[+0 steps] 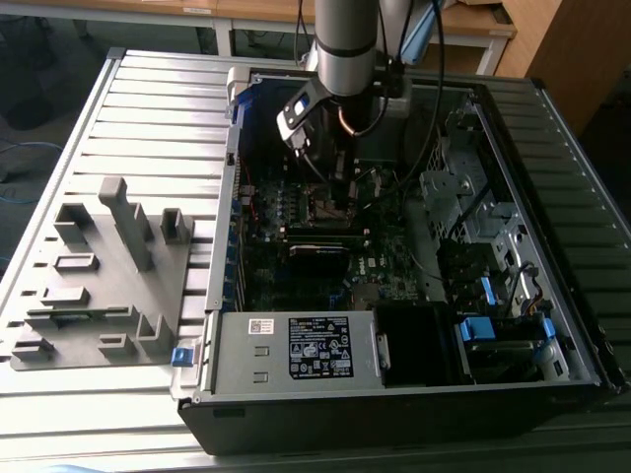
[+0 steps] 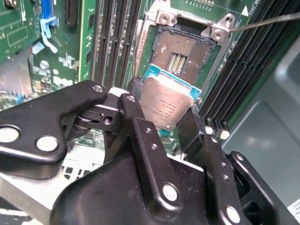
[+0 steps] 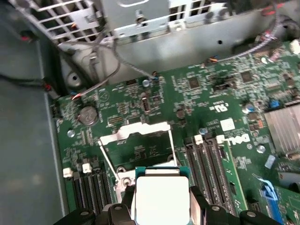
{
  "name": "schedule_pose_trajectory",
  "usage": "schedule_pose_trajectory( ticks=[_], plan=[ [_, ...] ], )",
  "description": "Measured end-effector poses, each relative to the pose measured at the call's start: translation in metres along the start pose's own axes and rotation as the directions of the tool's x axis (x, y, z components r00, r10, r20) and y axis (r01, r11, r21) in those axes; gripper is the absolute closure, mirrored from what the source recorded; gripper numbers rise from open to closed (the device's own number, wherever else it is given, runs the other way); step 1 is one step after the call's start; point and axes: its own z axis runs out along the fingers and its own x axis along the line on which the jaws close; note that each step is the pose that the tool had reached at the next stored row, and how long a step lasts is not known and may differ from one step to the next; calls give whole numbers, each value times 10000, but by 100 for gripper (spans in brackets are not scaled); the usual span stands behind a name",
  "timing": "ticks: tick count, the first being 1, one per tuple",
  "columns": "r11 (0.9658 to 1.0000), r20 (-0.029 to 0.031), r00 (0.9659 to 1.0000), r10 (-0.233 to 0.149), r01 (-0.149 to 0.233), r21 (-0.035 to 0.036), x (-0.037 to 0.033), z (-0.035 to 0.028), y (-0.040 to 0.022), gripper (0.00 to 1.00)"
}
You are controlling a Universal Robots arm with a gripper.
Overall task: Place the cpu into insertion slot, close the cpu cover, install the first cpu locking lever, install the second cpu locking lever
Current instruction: 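Place the cpu into insertion slot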
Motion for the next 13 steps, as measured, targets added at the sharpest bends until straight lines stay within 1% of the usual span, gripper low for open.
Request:
schedule_pose_trajectory(
  ticks=[3,6,7,12,13],
  plan=[
    [9987,-74,9987,-505,506,21,0,9,-1,46],
    [9953,-143,9952,-967,968,38,-1,16,-2,46],
    [9943,-155,9942,-1060,1061,40,0,17,-3,46],
    [9940,-158,9939,-1088,1088,41,-1,17,-2,46],
    [9940,-155,9939,-1089,1091,87,-1,19,-2,46]
  ],
)
